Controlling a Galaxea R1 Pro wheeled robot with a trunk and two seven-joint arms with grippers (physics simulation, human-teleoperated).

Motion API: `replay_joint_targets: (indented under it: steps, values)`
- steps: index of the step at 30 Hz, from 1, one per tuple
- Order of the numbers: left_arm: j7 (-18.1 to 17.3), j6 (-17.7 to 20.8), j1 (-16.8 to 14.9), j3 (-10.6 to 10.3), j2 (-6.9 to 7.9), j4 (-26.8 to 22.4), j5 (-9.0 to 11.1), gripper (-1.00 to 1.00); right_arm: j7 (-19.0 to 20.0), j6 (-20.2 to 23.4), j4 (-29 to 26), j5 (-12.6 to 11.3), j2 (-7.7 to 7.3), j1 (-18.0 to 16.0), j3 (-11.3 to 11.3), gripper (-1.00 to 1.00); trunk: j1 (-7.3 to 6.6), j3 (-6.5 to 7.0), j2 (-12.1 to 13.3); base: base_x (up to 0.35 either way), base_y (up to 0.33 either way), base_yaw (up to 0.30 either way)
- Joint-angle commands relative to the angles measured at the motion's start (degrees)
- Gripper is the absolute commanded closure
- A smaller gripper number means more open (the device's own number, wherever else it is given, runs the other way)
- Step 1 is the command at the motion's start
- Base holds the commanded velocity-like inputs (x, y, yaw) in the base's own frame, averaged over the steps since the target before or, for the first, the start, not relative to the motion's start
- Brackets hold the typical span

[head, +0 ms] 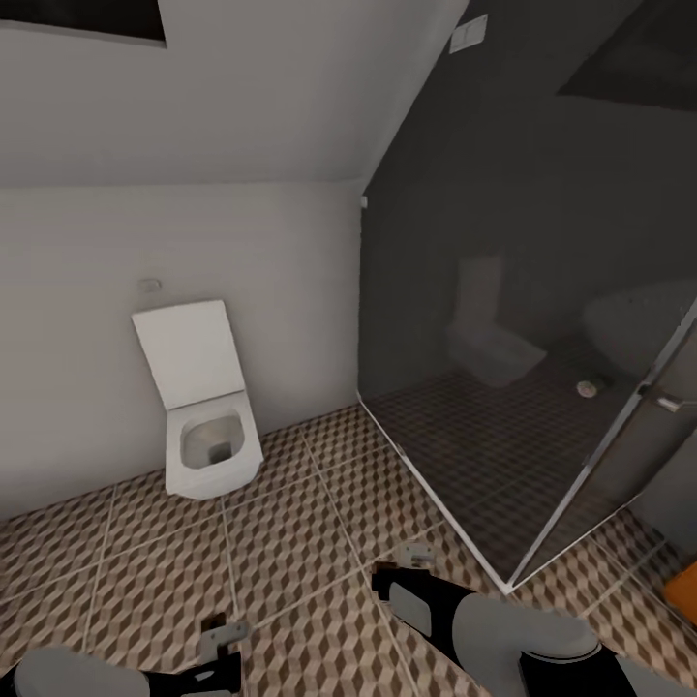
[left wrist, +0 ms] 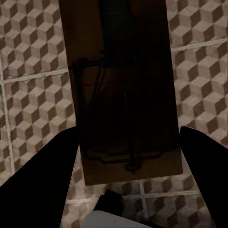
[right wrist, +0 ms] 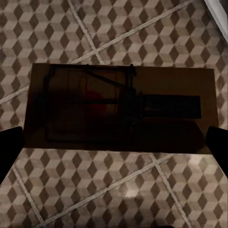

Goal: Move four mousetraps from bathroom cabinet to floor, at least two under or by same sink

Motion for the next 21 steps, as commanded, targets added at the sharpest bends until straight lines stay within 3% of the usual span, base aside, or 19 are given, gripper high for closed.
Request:
replay_joint_targets:
  steps: [1,15,21]
  values:
    - [0.05,-0.37,-0.12,-0.34,0.00,-0.18,0.32,1.00,-0.33,0.30,-0.10,0.07,-0.01,-0.07,0.21,1.00,0.04,-0.06,-0.04,0.335,0.109,0.282]
    - [0.02,-0.41,-0.12,-0.34,-0.14,-0.18,0.32,1.00,-0.34,0.60,-0.10,0.04,-0.02,-0.07,0.21,1.00,0.04,-0.07,-0.04,0.078,0.016,0.287]
    - [0.01,-0.45,-0.12,-0.34,-0.19,-0.18,0.32,1.00,-0.26,0.46,-0.10,0.04,-0.02,-0.07,0.21,1.00,0.04,-0.07,-0.04,0.285,0.057,0.075]
